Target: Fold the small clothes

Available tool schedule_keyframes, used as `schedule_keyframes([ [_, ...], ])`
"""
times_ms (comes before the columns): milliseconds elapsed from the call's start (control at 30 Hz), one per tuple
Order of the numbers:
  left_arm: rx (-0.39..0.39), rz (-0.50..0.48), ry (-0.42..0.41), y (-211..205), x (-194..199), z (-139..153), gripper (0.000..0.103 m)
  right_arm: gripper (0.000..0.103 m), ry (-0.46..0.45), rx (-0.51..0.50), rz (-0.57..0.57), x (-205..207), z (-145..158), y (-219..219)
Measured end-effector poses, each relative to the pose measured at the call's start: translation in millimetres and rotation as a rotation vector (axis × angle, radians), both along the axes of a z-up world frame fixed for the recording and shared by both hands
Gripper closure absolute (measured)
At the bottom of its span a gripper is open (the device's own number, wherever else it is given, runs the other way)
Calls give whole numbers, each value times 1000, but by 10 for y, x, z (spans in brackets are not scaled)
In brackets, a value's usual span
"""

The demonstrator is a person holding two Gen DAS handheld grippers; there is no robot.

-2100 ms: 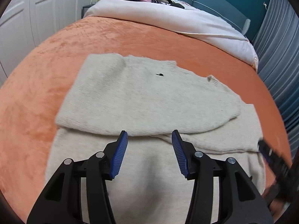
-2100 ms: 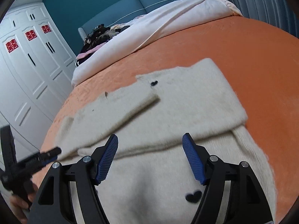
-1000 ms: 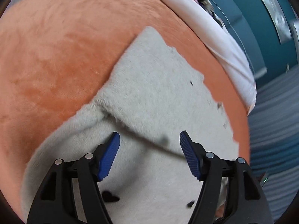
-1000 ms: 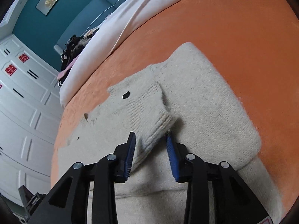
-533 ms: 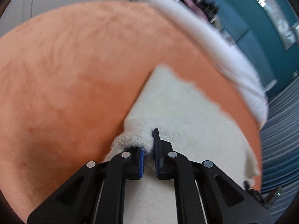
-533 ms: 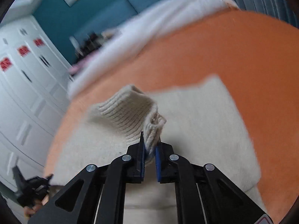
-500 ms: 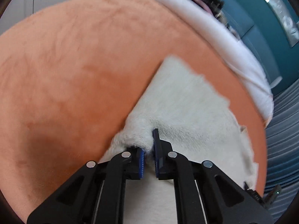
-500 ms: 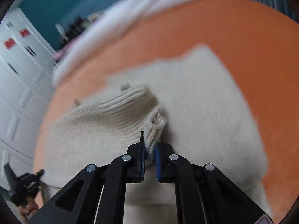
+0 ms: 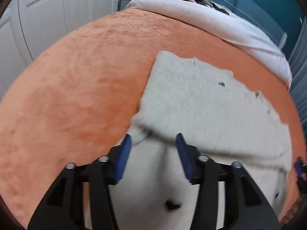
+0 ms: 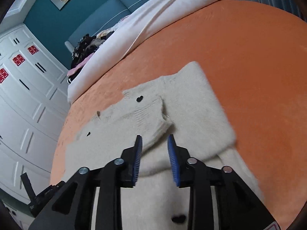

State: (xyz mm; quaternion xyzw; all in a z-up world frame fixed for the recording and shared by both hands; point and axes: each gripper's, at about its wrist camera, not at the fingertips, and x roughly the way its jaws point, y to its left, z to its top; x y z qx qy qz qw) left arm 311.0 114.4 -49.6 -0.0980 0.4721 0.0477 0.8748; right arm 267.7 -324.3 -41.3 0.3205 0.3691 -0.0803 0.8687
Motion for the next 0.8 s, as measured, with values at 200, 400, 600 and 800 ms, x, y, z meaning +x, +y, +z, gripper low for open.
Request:
schedule_keyframes([
  [200,145,-61,65,-44,-737,159,23,42,146,-134,-38,-1442,23,49],
  [400,154,-85,167,-21,-1397,27,16,37,256,-136,-25,-2287,-112,233],
  [600,108,-61,242,17,-1805,-150,16,31,293,-99,9,-2585,-301,480],
  [800,95,-62,260,-14,-2003,-228,13,30,274,-85,20,-2542,-332,639],
])
